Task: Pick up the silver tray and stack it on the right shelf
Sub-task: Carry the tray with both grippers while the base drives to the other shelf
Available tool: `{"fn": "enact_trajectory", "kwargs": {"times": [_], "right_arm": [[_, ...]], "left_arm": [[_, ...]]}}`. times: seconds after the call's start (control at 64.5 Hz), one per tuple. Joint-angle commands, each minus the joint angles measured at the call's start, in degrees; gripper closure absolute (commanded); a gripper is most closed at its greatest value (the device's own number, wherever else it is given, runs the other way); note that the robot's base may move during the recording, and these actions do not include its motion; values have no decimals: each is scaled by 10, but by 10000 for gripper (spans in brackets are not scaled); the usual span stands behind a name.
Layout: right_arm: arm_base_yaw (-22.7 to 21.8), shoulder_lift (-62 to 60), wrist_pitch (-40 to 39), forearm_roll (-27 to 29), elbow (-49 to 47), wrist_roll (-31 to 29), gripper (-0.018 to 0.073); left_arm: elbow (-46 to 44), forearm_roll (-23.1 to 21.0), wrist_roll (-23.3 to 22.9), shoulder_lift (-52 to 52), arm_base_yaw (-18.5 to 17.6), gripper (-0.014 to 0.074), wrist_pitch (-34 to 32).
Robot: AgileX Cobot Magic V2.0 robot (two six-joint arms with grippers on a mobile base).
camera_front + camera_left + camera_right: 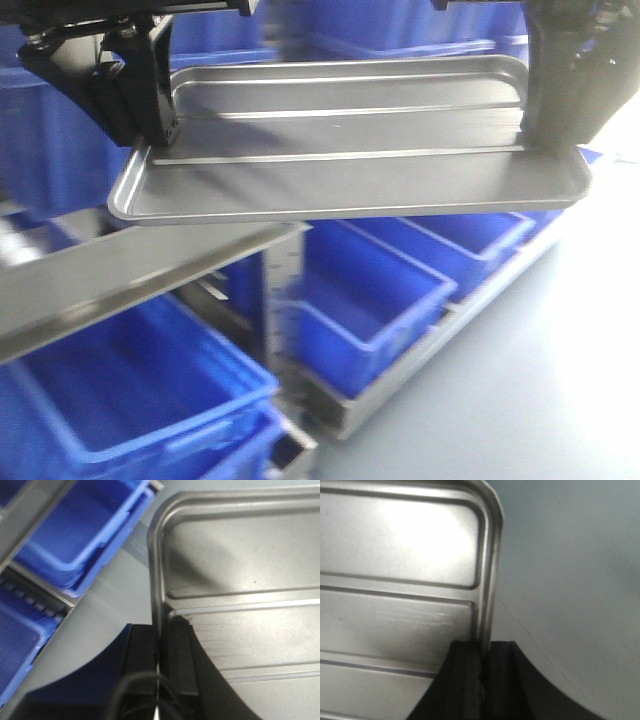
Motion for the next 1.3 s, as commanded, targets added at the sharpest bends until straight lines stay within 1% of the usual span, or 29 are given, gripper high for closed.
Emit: {"fn": "enact_trajectory", "kwargs": {"times": [0.0,1.287], "right_arm": [[-1,-17,-40,-11,-18,-7,503],[-1,-17,-40,-11,-18,-7,503]], "left_arm": [[-20,-5,13,-22,-11,689,-21],[-20,-5,13,-22,-11,689,-21]]}}
